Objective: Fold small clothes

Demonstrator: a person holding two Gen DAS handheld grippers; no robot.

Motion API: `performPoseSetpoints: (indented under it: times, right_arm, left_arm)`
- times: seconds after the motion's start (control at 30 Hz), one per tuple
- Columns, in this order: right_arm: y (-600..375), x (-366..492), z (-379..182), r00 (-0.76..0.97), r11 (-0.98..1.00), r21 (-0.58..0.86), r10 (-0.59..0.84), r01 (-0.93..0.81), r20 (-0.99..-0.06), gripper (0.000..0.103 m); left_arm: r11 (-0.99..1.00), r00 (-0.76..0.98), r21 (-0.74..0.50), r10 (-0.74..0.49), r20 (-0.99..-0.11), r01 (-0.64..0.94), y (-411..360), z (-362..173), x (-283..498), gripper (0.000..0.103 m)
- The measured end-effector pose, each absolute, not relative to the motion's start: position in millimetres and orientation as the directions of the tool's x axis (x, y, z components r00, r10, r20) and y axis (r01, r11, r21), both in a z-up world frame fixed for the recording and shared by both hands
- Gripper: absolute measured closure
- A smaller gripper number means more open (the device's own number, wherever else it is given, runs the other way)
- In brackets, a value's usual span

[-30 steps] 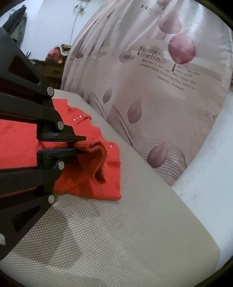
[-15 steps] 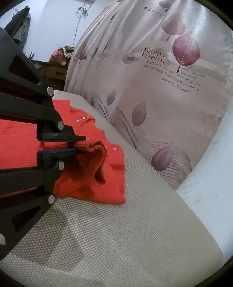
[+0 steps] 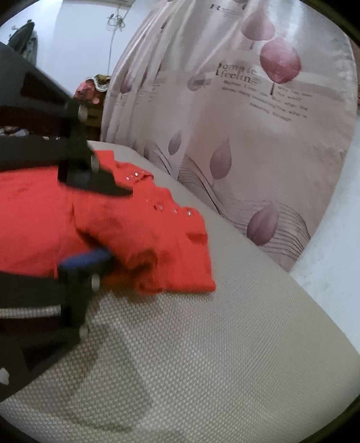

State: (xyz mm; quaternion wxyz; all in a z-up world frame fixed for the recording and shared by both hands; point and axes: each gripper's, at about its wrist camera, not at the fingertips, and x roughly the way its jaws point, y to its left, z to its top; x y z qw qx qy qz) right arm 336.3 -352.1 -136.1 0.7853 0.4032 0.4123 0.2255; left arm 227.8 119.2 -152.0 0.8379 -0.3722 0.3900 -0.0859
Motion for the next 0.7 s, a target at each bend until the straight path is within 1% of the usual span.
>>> performPoseSetpoints:
  times: [0.07,0.1,0.13,0.17,0.2,0.23,0.3,0.33,0.37,0.43,0.47,0.5,0.53,0.57,0.63,0.67,0.7]
  right_arm:
    - [-349,337,-136,0.559,0.593,0.805,0.675,-0.022,-0.482,0.063]
    - [-347,338,-137,0.559,0.608,0.794,0.663,-0.015,-0.497,0.065]
    - [-346,340,-138,0.558,0.621,0.784,0.652,-0.005,-0.513,0.074]
    - [-345,343,-140,0.553,0.63,0.777,0.645,0.006,-0.527,0.082]
    - [-344,346,-141,0.545,0.637,0.771,0.641,0.014,-0.54,0.094]
    - [-342,350,-141,0.544,0.647,0.762,0.633,0.021,-0.552,0.094]
    - [-334,356,-134,0.542,0.647,0.762,0.642,-0.004,-0.542,0.095]
    - [-330,358,-128,0.543,0.634,0.773,0.658,-0.026,-0.522,0.095]
    - [-328,358,-122,0.547,0.609,0.791,0.682,-0.057,-0.486,0.095]
    - [-326,351,-100,0.581,0.519,0.834,0.744,-0.189,-0.331,0.096]
    - [-325,347,-90,0.604,0.534,0.812,0.735,-0.235,-0.308,0.096]
    - [-326,348,-89,0.618,0.591,0.775,0.701,-0.224,-0.356,0.096]
    - [-328,351,-96,0.612,0.603,0.774,0.691,-0.194,-0.385,0.096]
    - [-331,356,-110,0.599,0.61,0.778,0.682,-0.149,-0.42,0.096]
    - [-335,363,-138,0.565,0.666,0.743,0.64,-0.068,-0.521,0.096]
    - [-337,363,-150,0.55,0.671,0.74,0.634,-0.041,-0.544,0.096]
    - [-344,364,-162,0.532,0.596,0.803,0.687,-0.022,-0.495,0.095]
  left_arm:
    - [0.715,0.689,-0.683,-0.42,-0.59,-0.148,120,-152,235,0.052]
    - [0.725,0.695,-0.671,-0.404,-0.595,-0.153,120,-152,238,0.052]
    - [0.739,0.711,-0.655,-0.375,-0.596,-0.159,120,-151,240,0.054]
    - [0.753,0.72,-0.638,-0.352,-0.598,-0.162,119,-149,240,0.066]
    - [0.784,0.731,-0.596,-0.305,-0.61,-0.17,118,-146,240,0.076]
    - [0.807,0.737,-0.563,-0.269,-0.62,-0.18,118,-144,241,0.094]
    - [0.798,0.754,-0.572,-0.254,-0.606,-0.191,125,-145,239,0.096]
    - [0.8,0.762,-0.563,-0.227,-0.606,-0.209,130,-145,237,0.097]
    - [0.798,0.77,-0.561,-0.209,-0.603,-0.222,134,-145,235,0.097]
    - [0.778,0.789,-0.575,-0.177,-0.588,-0.254,144,-146,229,0.097]
    - [0.776,0.786,-0.576,-0.178,-0.592,-0.258,147,-149,229,0.097]
    - [0.777,0.778,-0.574,-0.184,-0.6,-0.259,148,-151,229,0.097]
    - [0.779,0.772,-0.57,-0.187,-0.608,-0.26,147,-153,229,0.097]
    - [0.781,0.771,-0.571,-0.194,-0.607,-0.253,147,-154,229,0.097]
    - [0.796,0.77,-0.555,-0.191,-0.608,-0.241,144,-152,229,0.097]
    - [0.8,0.77,-0.549,-0.186,-0.611,-0.242,144,-152,227,0.097]
    - [0.799,0.77,-0.549,-0.184,-0.611,-0.245,144,-153,227,0.097]
